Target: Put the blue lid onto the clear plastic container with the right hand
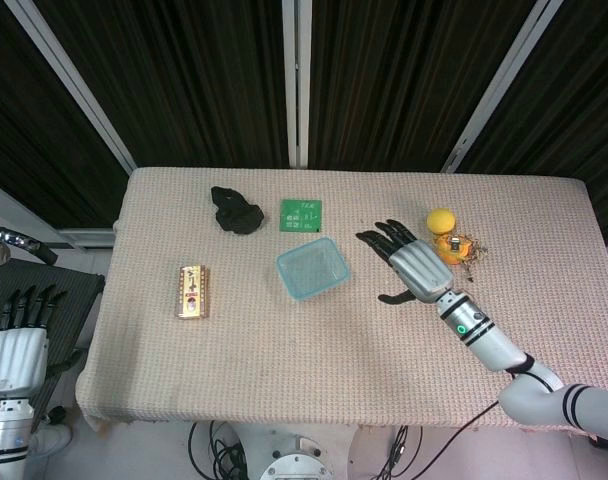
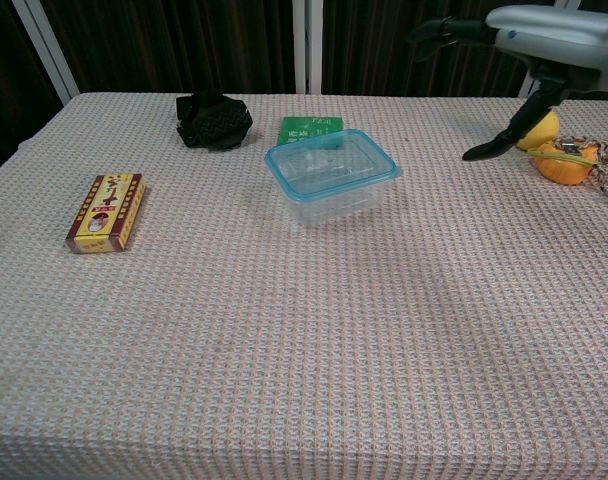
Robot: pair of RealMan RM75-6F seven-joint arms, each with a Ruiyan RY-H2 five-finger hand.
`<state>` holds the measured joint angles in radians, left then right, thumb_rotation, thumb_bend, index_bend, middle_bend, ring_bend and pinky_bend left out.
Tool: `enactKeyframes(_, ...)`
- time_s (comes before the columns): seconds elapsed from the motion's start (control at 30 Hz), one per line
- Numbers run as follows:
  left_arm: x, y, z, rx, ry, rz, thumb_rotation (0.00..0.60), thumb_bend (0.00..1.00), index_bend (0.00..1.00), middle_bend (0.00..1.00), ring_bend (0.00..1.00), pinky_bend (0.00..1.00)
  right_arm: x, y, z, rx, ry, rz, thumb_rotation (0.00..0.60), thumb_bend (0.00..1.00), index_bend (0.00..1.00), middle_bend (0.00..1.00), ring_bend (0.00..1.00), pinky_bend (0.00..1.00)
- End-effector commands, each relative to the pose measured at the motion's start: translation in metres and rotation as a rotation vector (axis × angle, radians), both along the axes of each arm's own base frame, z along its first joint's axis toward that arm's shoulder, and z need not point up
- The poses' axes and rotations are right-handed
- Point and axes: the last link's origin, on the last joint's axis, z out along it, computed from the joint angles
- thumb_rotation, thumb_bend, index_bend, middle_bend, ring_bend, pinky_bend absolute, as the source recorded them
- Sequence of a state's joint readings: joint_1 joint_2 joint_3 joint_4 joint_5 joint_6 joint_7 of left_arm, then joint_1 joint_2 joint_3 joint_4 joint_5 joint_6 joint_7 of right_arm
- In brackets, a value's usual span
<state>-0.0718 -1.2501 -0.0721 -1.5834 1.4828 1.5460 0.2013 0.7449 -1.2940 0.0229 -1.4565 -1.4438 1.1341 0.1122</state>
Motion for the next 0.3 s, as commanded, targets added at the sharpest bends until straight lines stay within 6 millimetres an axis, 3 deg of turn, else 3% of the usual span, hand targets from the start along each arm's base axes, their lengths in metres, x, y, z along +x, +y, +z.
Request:
enactKeyframes(0.03, 0.002, 0.002, 0.0, -0.003, 0.003, -0.012, 0.6, 0.0, 0.16, 0.09, 0.0, 0.0, -0.053, 0.058, 0.048, -0.228, 0.018, -0.172, 0.6, 0.02, 0.0, 0.06, 0.0, 0.0)
enactKeyframes(0.17, 0.003, 0.003, 0.0, -0.006, 0.01, -0.021, 0.6, 0.0, 0.16, 0.09, 0.0, 0.0, -0.083, 0.104, 0.065, -0.289, -0.017, -0.269, 0.6, 0.02, 0.0, 0.03, 0.0, 0.0)
enactKeyframes(0.3, 0.003, 0.0, 0.0, -0.006, 0.012, -0.019, 0.6, 0.0, 0.16, 0.09, 0.0, 0.0, -0.103, 0.136, 0.077, -0.337, -0.05, -0.334, 0.6, 0.03, 0.0, 0.03, 0.0, 0.0)
